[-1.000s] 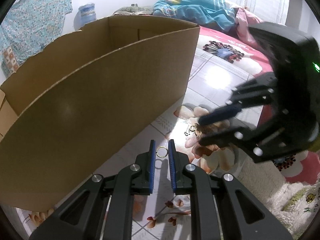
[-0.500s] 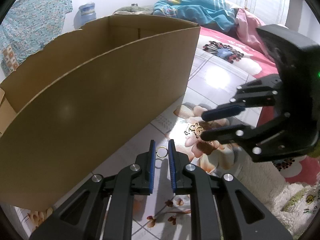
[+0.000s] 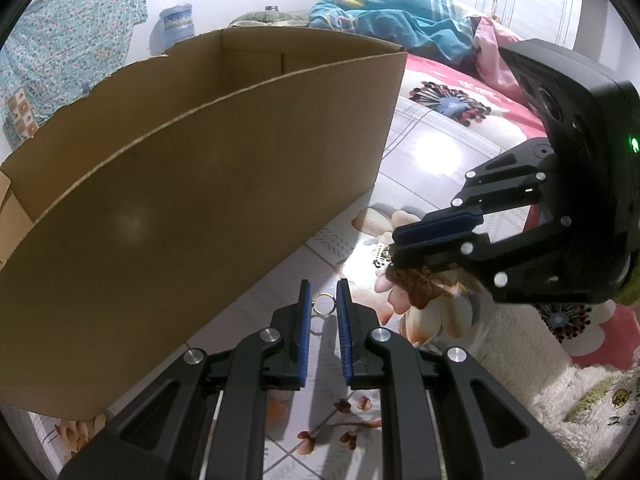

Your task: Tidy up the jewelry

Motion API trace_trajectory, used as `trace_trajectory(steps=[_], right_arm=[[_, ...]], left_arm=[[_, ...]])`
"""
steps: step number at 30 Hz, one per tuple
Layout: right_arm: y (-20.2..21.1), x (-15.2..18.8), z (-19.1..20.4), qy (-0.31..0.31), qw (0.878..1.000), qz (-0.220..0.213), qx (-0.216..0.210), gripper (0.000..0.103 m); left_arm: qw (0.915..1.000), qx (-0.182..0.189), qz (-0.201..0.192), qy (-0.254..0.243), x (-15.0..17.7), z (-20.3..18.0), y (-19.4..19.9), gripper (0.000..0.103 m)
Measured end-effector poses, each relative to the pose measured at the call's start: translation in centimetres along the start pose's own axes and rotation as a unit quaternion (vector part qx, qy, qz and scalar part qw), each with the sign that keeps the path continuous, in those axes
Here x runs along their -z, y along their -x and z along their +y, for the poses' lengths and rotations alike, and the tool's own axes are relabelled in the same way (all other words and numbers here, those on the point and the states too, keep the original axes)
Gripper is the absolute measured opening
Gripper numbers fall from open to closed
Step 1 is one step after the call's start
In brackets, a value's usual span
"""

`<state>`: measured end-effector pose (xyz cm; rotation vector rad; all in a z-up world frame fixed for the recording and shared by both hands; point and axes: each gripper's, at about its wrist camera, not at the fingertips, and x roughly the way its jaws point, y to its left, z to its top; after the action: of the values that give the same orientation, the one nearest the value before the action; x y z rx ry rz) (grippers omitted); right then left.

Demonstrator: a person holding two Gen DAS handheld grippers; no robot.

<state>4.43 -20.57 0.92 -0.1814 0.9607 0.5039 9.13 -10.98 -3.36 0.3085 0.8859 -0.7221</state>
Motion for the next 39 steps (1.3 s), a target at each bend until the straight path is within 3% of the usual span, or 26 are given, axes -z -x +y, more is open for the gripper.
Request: trace_trajectory(steps=[6, 9, 10, 17, 20, 39], right_arm=[[0.5, 0.1, -0.2, -0.023, 1.0, -0.001, 0.004, 0.008], [0.9, -0.1, 0.2, -0.04, 0.999, -0.011, 0.013, 0.029], [1.2, -0.3, 0.5, -0.046, 0.999, -0.014, 0.017, 0.031], [0.1, -0.5, 2.9, -0.034, 0.997, -0.015, 0.072, 0.031], [0.1, -0.7, 3.2, -0.041, 0.996, -0.018, 0.073, 0.019], [1.7, -0.1, 3.2, -0.059, 0.995, -0.035, 0.079, 0.017]], left_arm=[[1.0, 0.001, 0.0, 0.001, 0.0, 0.0, 0.0, 0.012], [1.0, 0.0, 0.0, 0.0, 0.0, 0.0, 0.1, 0.012], [1.0, 0.0, 0.001, 0.001, 0.0, 0.0, 0.1, 0.012], [1.0, 0.0, 0.001, -0.001, 0.0, 0.0, 0.1, 0.012], [1.0, 0.0, -0.001, -0.001, 0.1, 0.2, 0.1, 0.012], [1.0, -0.001, -0.008, -0.003, 0.2, 0.1, 0.8, 0.012]])
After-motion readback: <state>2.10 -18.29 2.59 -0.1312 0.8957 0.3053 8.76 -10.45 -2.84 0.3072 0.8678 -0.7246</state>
